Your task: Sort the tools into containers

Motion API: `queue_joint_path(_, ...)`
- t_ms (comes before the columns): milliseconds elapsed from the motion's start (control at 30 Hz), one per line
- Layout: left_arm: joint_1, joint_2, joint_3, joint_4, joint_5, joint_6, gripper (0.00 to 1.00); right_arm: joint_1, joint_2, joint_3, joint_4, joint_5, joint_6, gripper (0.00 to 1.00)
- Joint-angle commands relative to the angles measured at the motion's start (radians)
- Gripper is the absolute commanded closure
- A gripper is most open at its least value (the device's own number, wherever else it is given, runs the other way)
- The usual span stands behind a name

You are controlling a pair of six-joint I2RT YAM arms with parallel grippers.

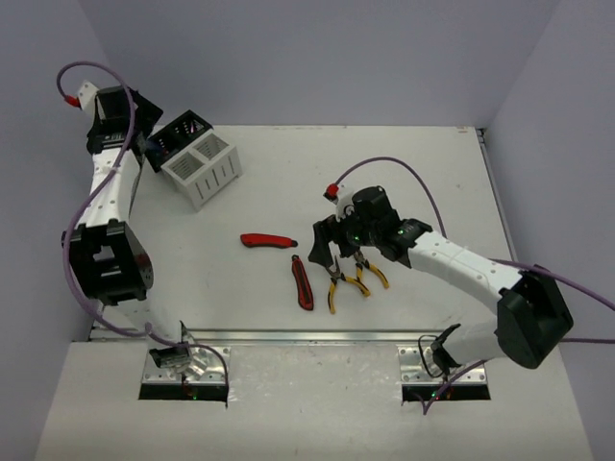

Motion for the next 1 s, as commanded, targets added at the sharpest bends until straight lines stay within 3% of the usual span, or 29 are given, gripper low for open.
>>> queue_joint_path(0,-0.009,-0.34,-0.234,-0.006,0.211,-0.086,0.0,0.018,0.116,0.13,-0.083,0.154,0.056,0.01)
queue_joint_path(167,-0.065,-0.665,-0.658,0.092,0.274,-0.037,0.0,0.106,0.278,0.262,-0.19,0.266,0.122,0.1)
queue_joint_path(433,-0.085,-0.841,-0.724,-0.04,0.328,0.083,0.0,0.204,0.445,0.292,-0.197,0.376,0.183,0.21)
queue_joint_path(533,-0.083,-0.883,-0.741,-0.054,0.316,0.104,0.0,0.227,0.503,0.306,-0.193,0.382,0.203,0.3)
queue_joint_path(767,-0.083,-0.87,-0.799,-0.034,0.365,0.123,0.0,0.266,0.635,0.386,-0.231,0.443,0.197,0.41)
queue_joint_path(800,-0.083,-0.861,-0.804,-0.032,0.365,0.125,0.0,0.266,0.646,0.392,-0.233,0.444,0.197,0.44)
queue_joint_path(867,-0.083,-0.857,-0.814,-0.032,0.375,0.126,0.0,0.266,0.672,0.403,-0.243,0.455,0.196,0.65)
queue_joint_path(933,-0.083,-0.862,-0.817,-0.027,0.385,0.124,0.0,0.266,0.693,0.415,-0.254,0.471,0.191,0.96)
queue_joint_path(967,-0.083,-0.864,-0.817,-0.026,0.385,0.123,0.0,0.266,0.698,0.416,-0.255,0.478,0.192,1.0)
